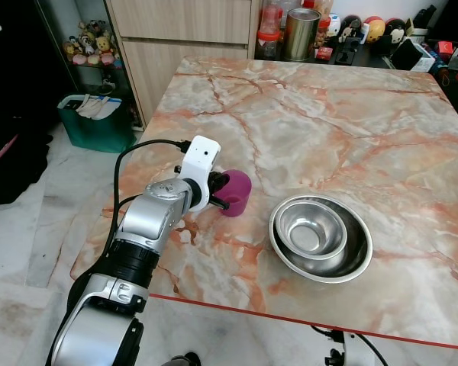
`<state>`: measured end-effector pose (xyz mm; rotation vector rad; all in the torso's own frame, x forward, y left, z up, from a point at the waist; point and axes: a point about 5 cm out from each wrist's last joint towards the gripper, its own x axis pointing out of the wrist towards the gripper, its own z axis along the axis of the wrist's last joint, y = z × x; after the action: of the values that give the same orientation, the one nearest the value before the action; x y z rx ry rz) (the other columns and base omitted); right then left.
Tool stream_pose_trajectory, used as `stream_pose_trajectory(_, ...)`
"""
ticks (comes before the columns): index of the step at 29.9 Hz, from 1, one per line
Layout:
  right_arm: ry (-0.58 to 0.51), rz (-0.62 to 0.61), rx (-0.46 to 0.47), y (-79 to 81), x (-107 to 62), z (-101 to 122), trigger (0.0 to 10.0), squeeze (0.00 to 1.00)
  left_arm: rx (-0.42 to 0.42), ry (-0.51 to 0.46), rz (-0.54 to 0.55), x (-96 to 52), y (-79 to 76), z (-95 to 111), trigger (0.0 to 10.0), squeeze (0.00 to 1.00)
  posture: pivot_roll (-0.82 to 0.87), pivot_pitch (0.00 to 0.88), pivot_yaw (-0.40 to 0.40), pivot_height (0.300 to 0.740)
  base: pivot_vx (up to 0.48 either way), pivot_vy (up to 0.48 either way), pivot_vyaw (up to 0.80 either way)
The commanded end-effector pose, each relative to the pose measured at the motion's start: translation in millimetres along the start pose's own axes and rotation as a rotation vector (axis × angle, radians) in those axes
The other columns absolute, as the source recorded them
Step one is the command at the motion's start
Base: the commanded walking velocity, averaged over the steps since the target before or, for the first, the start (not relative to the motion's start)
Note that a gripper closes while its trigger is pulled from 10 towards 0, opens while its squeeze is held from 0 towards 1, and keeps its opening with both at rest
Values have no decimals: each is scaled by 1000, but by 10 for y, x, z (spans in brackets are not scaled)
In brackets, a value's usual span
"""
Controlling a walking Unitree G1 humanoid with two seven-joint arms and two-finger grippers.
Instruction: Setting the table
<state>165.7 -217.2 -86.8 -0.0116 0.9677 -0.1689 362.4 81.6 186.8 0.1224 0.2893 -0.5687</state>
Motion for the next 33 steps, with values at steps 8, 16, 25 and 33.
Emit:
stream_pose_trajectory(8, 13, -2, 12, 2, -10, -51, 10000, 0, 20, 15, -32, -4, -49, -33, 10000, 718, -24, 128, 2, 740, 0, 0, 0)
stream_pose_trajectory(16, 13, -1, 13, 2, -9, -50, 10000, 0, 24, 1, -35, -5, -45, -11, 10000, 835, -22, 129, 2, 740, 0, 0, 0)
stream_pose_trajectory(25, 13, 0, 13, 4, -9, -47, 10000, 0, 25, -29, -22, -15, -23, 28, 10000, 0, -23, 134, 0, 740, 0, 0, 0)
stream_pose_trajectory(33, 12, 2, 11, 4, -8, -45, 10000, 0, 16, -50, -7, -19, 0, 75, 10000, 0, -20, 134, -1, 740, 0, 0, 0)
